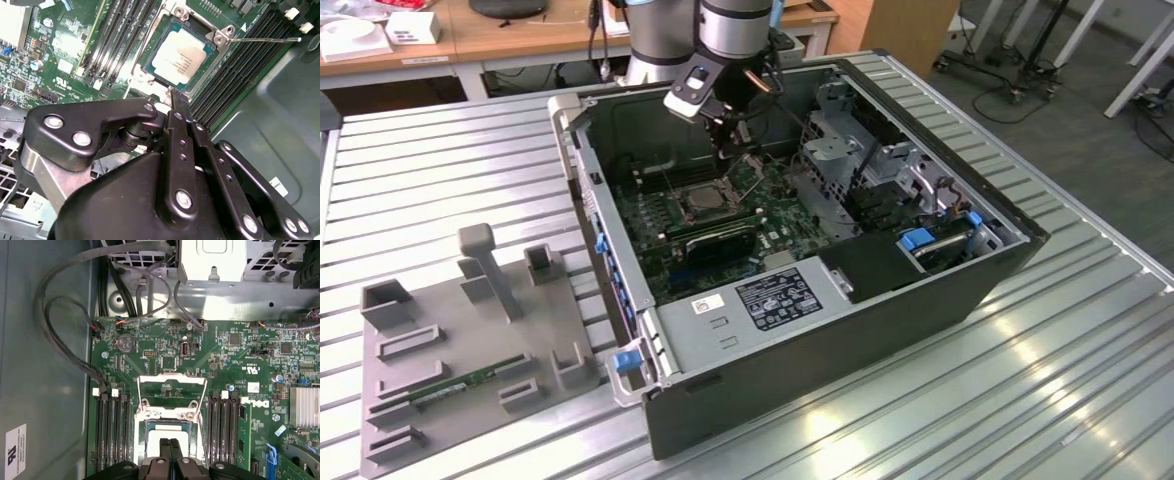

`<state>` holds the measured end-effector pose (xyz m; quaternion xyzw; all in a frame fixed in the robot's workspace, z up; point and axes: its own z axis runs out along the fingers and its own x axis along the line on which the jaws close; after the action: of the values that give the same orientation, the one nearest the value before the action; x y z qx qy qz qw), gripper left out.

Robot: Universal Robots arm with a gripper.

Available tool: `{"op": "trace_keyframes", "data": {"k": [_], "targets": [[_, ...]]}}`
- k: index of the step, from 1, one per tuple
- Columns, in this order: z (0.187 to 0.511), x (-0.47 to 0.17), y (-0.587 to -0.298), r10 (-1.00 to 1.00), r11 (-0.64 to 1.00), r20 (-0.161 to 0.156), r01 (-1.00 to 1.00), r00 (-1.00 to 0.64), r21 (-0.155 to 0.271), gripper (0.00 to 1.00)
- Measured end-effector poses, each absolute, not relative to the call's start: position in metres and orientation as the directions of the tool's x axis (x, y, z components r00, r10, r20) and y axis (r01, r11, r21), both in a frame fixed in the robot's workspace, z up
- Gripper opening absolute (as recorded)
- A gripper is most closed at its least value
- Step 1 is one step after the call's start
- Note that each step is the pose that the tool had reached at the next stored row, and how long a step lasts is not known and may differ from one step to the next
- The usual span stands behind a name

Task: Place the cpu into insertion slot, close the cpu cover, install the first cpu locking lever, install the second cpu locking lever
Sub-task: 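Close the cpu cover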

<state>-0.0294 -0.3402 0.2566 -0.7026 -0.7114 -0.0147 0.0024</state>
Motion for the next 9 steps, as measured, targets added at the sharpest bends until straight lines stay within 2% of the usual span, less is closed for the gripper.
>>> {"op": "trace_keyframes", "data": {"k": [9], "targets": [[0.2566, -0.0264, -0.3402, 1.000, 0.012, 0.024, 1.000, -0.013, 0.017, 0.11]]}}
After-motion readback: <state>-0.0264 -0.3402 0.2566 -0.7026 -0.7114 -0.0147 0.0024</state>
